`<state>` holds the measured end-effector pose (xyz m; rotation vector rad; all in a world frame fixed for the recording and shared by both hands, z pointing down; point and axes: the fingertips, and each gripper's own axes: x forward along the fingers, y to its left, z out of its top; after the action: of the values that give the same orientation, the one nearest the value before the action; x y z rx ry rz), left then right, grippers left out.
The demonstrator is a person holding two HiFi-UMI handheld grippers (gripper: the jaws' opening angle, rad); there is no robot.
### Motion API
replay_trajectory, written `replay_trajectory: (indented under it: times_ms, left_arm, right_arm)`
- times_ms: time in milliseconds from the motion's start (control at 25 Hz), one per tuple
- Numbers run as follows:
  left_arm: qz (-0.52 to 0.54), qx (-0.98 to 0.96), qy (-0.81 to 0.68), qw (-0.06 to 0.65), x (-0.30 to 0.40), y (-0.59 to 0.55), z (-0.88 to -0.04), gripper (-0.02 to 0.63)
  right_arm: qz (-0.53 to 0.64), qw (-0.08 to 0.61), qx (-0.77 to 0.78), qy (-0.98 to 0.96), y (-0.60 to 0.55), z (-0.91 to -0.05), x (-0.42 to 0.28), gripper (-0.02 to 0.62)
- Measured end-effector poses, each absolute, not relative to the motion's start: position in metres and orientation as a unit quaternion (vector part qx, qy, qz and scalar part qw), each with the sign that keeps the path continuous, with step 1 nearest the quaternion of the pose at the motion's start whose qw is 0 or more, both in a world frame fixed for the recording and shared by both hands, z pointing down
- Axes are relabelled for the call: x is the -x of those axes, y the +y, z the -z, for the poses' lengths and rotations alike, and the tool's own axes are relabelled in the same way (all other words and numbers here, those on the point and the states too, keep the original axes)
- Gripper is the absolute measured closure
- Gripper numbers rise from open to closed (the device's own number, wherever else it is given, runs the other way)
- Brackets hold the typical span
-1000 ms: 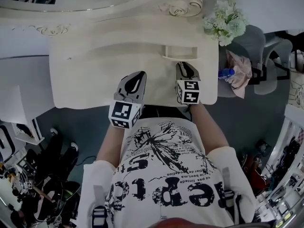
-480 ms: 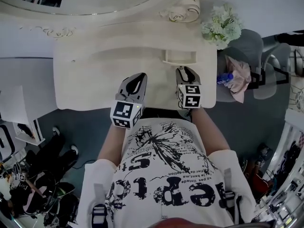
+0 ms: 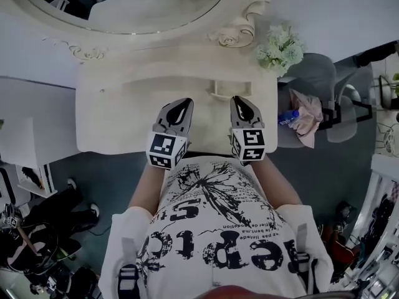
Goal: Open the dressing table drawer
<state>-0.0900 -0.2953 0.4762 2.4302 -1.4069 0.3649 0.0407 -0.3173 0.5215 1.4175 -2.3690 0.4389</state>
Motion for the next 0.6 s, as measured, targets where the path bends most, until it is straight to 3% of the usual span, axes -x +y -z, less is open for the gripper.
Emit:
replay_trajectory:
  times_ms: [600]
  left_arm:
    - [-0.088,-0.847,-0.514,0.100,0.116,-0.306,-0.418,0.586]
  right_arm:
    - [-0.065,0.090,-0.496,-0.861,-0.322,-0.437,-0.035,0.578]
